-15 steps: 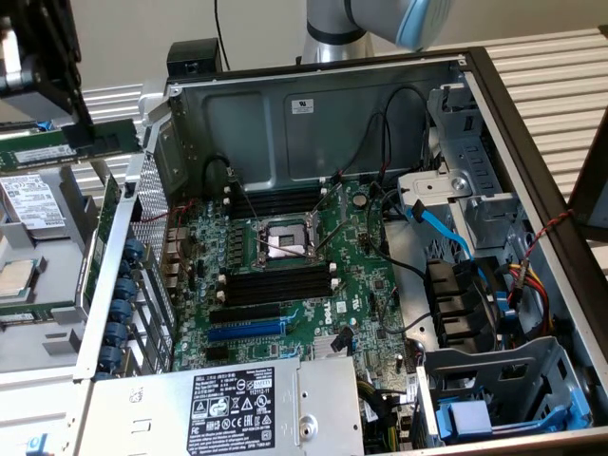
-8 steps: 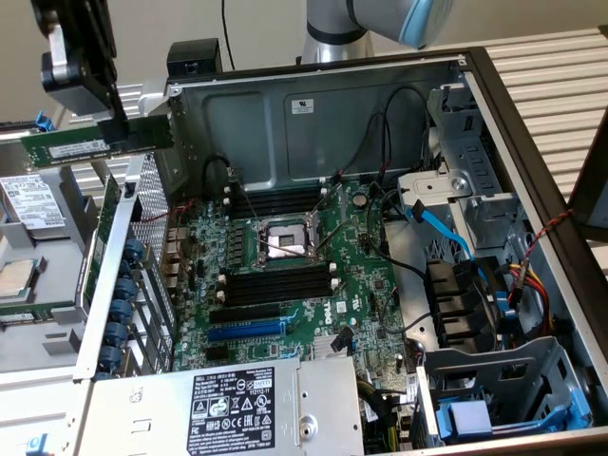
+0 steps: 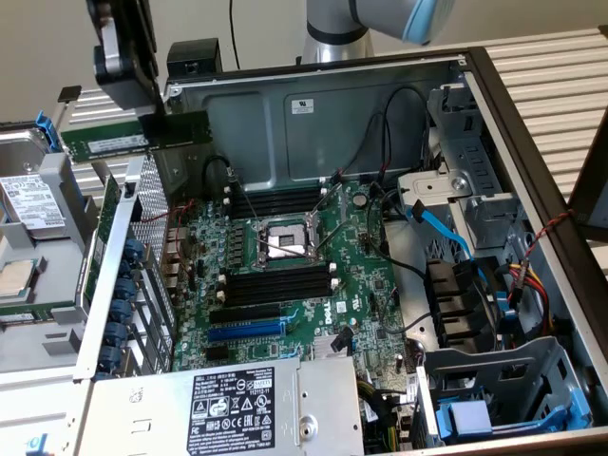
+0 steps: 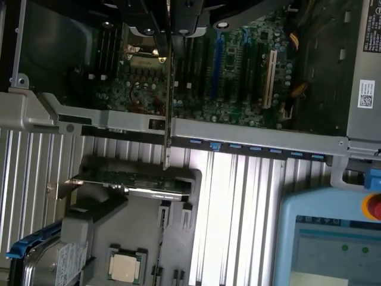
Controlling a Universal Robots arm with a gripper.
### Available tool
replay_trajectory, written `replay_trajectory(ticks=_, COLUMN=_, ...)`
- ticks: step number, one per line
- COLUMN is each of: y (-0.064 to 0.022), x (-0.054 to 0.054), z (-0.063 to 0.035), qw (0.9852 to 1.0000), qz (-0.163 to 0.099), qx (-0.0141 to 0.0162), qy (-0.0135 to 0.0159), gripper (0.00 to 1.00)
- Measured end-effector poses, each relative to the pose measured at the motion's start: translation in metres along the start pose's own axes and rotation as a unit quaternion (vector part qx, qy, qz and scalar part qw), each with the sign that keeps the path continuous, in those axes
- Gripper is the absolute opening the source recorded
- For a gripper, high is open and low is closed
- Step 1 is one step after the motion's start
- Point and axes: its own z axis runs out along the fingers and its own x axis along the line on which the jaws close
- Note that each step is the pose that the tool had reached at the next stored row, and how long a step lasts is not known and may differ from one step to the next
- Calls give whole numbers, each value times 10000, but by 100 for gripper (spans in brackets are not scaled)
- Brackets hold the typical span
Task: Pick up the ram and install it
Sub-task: 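Pick up the ram and move it above insertion slot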
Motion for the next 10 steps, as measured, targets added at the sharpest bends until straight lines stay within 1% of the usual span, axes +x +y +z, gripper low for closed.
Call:
replay_trajectory(ticks=4, y=-177, x=15, z=1, qw=10000, qz=-5, qx=-1, qy=9, gripper=14)
replay_trajectory(ticks=5, y=-219, x=19, z=5, qw=10000, qz=-8, qx=-2, qy=16, gripper=14)
replay_trajectory(ticks=8, y=-355, x=31, z=17, qw=10000, qz=-7, qx=-5, qy=58, gripper=14)
replay_trajectory(ticks=10, y=-446, x=39, z=26, qw=10000, qz=-8, qx=-8, qy=78, gripper=14)
